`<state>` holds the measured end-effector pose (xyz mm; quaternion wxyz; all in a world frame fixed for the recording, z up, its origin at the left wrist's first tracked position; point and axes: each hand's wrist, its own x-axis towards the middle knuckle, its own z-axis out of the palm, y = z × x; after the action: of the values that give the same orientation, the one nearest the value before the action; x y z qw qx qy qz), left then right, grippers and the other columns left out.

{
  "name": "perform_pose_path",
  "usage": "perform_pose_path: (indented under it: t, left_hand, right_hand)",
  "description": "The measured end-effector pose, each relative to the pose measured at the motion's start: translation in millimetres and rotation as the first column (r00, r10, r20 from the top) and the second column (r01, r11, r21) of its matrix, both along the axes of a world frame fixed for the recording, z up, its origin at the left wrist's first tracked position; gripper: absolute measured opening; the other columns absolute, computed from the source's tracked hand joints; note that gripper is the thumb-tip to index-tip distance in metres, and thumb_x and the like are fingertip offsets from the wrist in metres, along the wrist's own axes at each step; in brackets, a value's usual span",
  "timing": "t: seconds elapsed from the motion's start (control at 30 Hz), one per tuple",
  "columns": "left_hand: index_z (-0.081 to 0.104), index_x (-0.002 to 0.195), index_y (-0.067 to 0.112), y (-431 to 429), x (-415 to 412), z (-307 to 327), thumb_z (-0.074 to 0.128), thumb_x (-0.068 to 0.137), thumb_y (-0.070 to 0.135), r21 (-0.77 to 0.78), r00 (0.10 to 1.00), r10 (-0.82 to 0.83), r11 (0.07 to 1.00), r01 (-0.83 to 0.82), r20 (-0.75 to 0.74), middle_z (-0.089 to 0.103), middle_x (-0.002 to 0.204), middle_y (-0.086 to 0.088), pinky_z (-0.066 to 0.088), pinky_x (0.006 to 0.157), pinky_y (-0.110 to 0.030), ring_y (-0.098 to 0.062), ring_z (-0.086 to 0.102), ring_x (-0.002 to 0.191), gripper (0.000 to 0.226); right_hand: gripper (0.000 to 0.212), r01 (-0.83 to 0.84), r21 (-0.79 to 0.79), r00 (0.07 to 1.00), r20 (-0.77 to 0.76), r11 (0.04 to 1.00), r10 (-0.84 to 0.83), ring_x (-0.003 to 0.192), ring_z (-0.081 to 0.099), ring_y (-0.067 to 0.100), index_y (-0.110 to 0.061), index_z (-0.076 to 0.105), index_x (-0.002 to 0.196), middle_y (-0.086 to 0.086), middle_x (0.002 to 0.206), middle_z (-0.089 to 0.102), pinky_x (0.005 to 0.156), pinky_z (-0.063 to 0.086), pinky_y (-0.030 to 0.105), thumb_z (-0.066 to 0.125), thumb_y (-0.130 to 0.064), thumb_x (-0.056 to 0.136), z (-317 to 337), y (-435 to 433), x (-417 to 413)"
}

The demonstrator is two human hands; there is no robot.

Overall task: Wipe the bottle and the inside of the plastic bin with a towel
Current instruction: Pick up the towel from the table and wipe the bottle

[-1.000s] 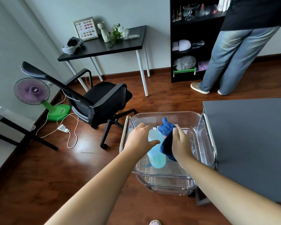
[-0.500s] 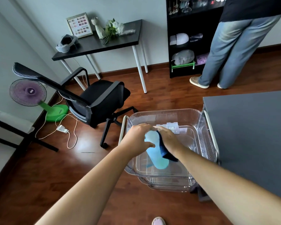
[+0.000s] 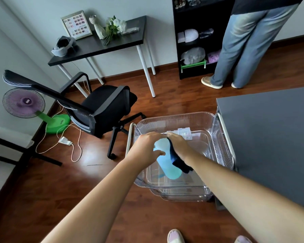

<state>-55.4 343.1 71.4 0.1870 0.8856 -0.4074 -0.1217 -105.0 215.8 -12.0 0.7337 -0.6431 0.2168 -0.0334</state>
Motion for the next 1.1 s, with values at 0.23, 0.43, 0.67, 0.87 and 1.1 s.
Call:
perform_pose_path:
  t: [0.23, 0.43, 0.67, 0.87, 1.1]
  left_hand:
    - [0.062, 0.124, 0.021, 3, -1, 1, 0.079, 0.073, 0.013, -0.005, 1.0, -0.025, 1.0, 0.025, -0.001, 0.064, 0.122, 0.002, 0.033, 0.08, -0.009, -0.018, 0.059, 0.105, 0.054]
    - [0.064, 0.121, 0.019, 4, -2, -2, 0.078, 0.071, 0.006, -0.047, 0.999, 0.015, 0.999, -0.018, -0.05, 0.064, 0.123, 0.002, 0.033, 0.074, 0.003, -0.013, 0.055, 0.112, 0.053]
    - [0.063, 0.123, 0.024, 5, -3, -6, 0.078, 0.072, 0.01, -0.035, 0.998, 0.034, 0.999, -0.035, -0.049, 0.062, 0.126, 0.006, 0.03, 0.075, 0.004, -0.011, 0.054, 0.113, 0.055]
    - [0.06, 0.125, 0.029, 4, -9, -4, 0.076, 0.076, 0.018, -0.029, 0.998, 0.046, 0.998, -0.047, -0.047, 0.059, 0.127, 0.011, 0.042, 0.085, -0.017, -0.011, 0.053, 0.114, 0.053]
    - [0.05, 0.114, 0.026, -3, -38, -10, 0.067, 0.075, 0.056, -0.015, 0.925, 0.366, 0.93, -0.366, 0.102, 0.051, 0.113, 0.005, 0.041, 0.063, -0.029, -0.018, 0.055, 0.095, 0.051]
  right_hand:
    - [0.041, 0.31, -0.118, 0.927, 0.26, 0.943, -0.272, 0.134, 0.038, 0.002, -0.032, 0.039, 0.137, -0.015, 0.142, 0.042, 0.112, 0.026, 0.021, 0.031, -0.029, 0.097, -25, 54, -51]
    - [0.036, 0.206, -0.019, 0.978, 0.044, 0.978, -0.205, 0.102, 0.063, 0.024, -0.035, 0.063, 0.091, -0.002, 0.098, 0.069, 0.09, 0.048, 0.037, 0.033, -0.017, 0.1, 3, 24, -18]
    - [0.037, 0.199, 0.058, 0.961, 0.184, 0.978, -0.206, 0.122, 0.053, 0.009, -0.027, 0.052, 0.131, -0.006, 0.131, 0.058, 0.102, 0.041, 0.023, 0.026, -0.026, 0.105, -24, 38, -44]
    - [0.038, 0.439, -0.127, 0.875, -0.164, 0.89, -0.455, 0.093, 0.061, 0.03, -0.005, 0.062, 0.101, 0.015, 0.096, 0.067, 0.079, 0.046, 0.034, 0.031, -0.028, 0.103, -28, 27, -43]
    - [0.032, 0.437, -0.096, 0.894, -0.068, 0.894, -0.444, 0.075, 0.048, 0.011, -0.022, 0.053, 0.079, -0.007, 0.074, 0.05, 0.068, 0.038, 0.029, 0.032, -0.033, 0.102, 5, -9, -59]
